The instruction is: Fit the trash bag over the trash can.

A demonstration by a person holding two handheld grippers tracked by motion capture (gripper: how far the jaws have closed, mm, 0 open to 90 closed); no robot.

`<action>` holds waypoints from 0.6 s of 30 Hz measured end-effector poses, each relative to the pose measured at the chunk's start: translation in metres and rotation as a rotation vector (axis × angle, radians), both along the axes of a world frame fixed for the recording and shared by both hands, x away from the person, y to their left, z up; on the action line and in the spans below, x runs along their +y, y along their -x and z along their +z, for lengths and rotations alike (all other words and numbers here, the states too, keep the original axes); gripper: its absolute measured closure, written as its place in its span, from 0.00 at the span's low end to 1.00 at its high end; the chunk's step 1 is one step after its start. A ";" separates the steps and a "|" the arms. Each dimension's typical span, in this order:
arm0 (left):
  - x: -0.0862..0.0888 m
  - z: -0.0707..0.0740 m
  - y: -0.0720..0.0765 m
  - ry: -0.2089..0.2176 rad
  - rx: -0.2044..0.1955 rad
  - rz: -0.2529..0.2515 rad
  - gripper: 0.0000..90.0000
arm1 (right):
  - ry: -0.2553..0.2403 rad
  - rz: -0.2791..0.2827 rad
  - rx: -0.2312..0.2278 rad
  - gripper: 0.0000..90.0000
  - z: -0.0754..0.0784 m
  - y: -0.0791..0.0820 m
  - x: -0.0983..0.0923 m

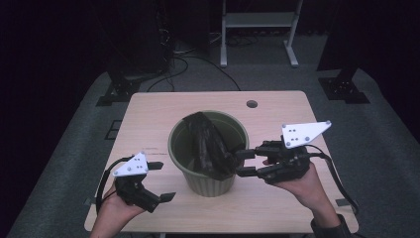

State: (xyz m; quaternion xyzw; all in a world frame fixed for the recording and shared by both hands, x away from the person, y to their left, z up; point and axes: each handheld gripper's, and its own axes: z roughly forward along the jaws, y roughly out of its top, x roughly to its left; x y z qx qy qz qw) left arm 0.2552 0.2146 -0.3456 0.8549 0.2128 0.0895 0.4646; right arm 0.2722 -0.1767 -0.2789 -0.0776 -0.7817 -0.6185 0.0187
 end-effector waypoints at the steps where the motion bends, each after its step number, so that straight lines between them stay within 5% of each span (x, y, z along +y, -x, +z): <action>1: 0.000 0.001 0.000 0.006 -0.001 0.001 0.00 | 0.003 0.006 -0.003 0.70 -0.001 -0.001 0.002; 6: -0.001 0.008 0.001 0.012 -0.018 -0.011 0.00 | 0.029 -0.028 -0.030 0.97 -0.003 -0.009 0.005; 18: -0.017 0.036 0.000 0.027 -0.082 -0.059 0.00 | 0.043 -0.182 -0.020 1.00 -0.006 -0.055 -0.006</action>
